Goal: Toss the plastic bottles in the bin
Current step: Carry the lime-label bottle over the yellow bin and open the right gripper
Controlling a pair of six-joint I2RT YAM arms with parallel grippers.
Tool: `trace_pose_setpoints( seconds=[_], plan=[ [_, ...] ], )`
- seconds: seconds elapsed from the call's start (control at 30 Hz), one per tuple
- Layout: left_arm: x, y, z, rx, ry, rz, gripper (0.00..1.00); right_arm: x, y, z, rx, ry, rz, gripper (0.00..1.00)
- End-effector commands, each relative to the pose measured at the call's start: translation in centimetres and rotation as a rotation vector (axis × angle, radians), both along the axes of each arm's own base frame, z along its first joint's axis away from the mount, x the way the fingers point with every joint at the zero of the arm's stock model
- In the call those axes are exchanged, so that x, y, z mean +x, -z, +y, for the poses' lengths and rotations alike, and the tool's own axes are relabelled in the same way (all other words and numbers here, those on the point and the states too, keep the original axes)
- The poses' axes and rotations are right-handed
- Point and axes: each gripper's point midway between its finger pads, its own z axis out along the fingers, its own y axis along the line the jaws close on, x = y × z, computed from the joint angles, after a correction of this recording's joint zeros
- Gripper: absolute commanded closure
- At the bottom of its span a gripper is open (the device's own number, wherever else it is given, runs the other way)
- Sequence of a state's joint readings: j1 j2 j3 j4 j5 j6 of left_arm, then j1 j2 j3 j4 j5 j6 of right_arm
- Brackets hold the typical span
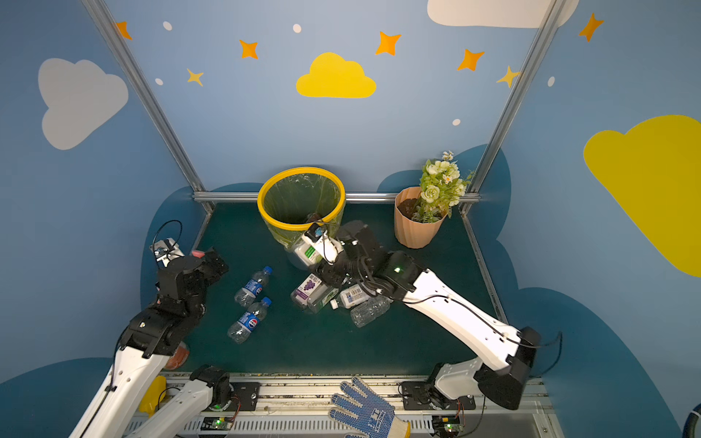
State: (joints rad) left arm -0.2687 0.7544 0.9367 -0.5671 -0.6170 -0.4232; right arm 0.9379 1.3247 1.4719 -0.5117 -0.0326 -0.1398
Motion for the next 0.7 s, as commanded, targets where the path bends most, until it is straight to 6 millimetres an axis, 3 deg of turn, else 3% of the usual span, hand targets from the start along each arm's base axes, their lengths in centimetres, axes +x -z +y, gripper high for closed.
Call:
trace_pose_setpoints(
  seconds=[0.0,0.1,0.23,0.4,0.47,0.53,0.67],
  plan=[
    [0.5,1.3,-1.0,0.002,0.051,0.067,0.00,2.3,-7.6,-2.4,0.207,0.104,-0.205,0.46],
    [0.8,1.9,-2.0,0.010,0.089,0.084,0.00,2.7,-12.9,-4.9,0.353,0.139,-0.334,0.44],
    [0.7,2.6,-3.6,0.049,0.136,0.101,0.00,3.3,-18.0,-6.8,0.474,0.158,-0.440,0.44],
    [0.4,4.0,-6.3,0.107,0.201,0.136,0.00,5.3,-21.4,-6.4,0.583,0.135,-0.461,0.43],
    [0.4,4.9,-7.3,0.126,0.225,0.161,0.00,7.2,-20.7,-4.6,0.597,0.095,-0.389,0.43],
    [0.6,5.4,-8.1,0.139,0.241,0.176,0.00,9.4,-18.7,-2.1,0.567,0.058,-0.289,0.42],
    [1.0,5.6,-9.2,0.141,0.268,0.177,0.00,14.9,-11.3,3.1,0.441,0.030,-0.033,0.40]
  ],
)
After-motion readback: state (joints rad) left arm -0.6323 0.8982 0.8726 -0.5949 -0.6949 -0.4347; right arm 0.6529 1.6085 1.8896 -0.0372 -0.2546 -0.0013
